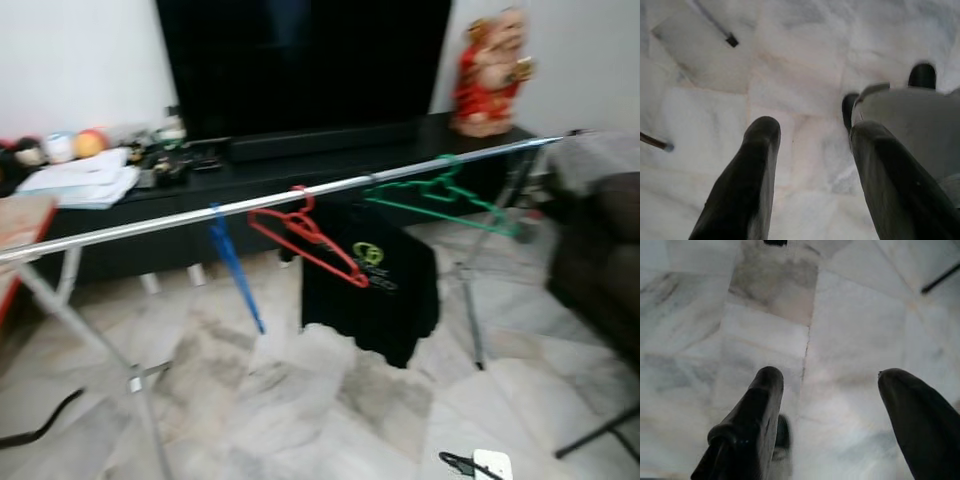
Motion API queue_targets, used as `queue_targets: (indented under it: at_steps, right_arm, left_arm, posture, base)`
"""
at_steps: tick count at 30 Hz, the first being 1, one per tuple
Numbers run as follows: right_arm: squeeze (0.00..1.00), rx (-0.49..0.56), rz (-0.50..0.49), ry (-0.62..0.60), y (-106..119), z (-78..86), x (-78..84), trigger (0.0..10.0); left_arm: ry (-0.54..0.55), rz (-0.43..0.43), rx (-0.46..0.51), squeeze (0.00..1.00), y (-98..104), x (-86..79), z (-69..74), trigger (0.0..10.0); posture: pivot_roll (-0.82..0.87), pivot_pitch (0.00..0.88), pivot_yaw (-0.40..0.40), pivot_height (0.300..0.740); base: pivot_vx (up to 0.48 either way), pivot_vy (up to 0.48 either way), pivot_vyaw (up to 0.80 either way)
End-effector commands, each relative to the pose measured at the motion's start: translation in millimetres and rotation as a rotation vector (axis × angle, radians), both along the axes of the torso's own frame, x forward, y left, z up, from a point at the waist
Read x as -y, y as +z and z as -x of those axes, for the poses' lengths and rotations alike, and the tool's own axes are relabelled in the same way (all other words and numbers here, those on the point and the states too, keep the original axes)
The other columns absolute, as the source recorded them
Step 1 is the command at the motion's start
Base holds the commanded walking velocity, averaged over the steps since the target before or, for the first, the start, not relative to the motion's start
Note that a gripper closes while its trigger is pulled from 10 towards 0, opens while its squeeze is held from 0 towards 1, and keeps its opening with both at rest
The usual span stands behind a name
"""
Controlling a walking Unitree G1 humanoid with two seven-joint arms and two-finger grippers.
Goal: Hang hanger
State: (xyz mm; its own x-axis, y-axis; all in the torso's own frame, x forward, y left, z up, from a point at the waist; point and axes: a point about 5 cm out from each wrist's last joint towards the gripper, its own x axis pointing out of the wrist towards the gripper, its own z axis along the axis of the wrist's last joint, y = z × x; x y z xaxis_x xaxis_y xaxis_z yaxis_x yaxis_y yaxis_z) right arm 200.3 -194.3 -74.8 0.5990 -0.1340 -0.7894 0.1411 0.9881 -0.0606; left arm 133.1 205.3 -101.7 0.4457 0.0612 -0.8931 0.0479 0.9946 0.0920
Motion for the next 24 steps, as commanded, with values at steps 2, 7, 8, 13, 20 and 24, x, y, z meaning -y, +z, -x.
queue_targets:
  at_steps: [2, 7, 8, 13, 20, 24]
  right_arm:
    - [0.0, -0.008, 0.006, -0.011, 0.2, -0.4, 1.6, 10.0]
    - [0.0, -0.007, 0.005, -0.011, -0.5, 0.1, -1.9, 10.0]
    - [0.0, -0.007, 0.005, -0.011, -0.5, 0.1, -1.9, 10.0]
    - [0.0, -0.018, 0.005, 0.014, -1.5, 1.3, -4.0, 10.0]
    - [0.0, -0.027, 0.012, 0.033, -2.3, 2.8, -3.5, 10.0]
    - [0.0, -0.028, 0.015, 0.035, -2.6, 3.3, -3.6, 10.0]
  left_arm:
    - [-0.001, -0.015, -0.012, 0.0, -0.3, -2.9, 1.9, 10.0]
    - [-0.027, -0.023, -0.007, 0.0, -0.1, -3.4, 2.0, 10.0]
    - [-0.027, -0.023, -0.007, 0.0, -0.1, -3.4, 2.0, 10.0]
    - [-0.028, -0.025, -0.008, 0.0, -0.5, -3.1, 3.1, 10.0]
    - [-0.021, -0.018, -0.016, 0.0, -1.7, -2.2, 6.5, 10.0]
    - [-0.021, -0.017, -0.018, 0.0, -1.9, -2.2, 7.1, 10.0]
  posture:
    - [-0.03, 0.0, 0.073, 0.74]
    - [-0.04, 0.0, 0.082, 0.74]
    - [-0.04, 0.0, 0.082, 0.74]
    - [-0.04, 0.0, 0.079, 0.74]
    - [-0.04, 0.0, 0.075, 0.74]
    - [-0.04, 0.0, 0.075, 0.74]
  base:
    - [0.0, 0.0, -0.75]
    - [0.0, 0.0, -0.75]
    - [0.0, 0.0, -0.75]
    - [0.0, 0.0, -0.75]
    - [0.0, 0.0, -0.74]
    - [0.0, 0.0, -0.74]
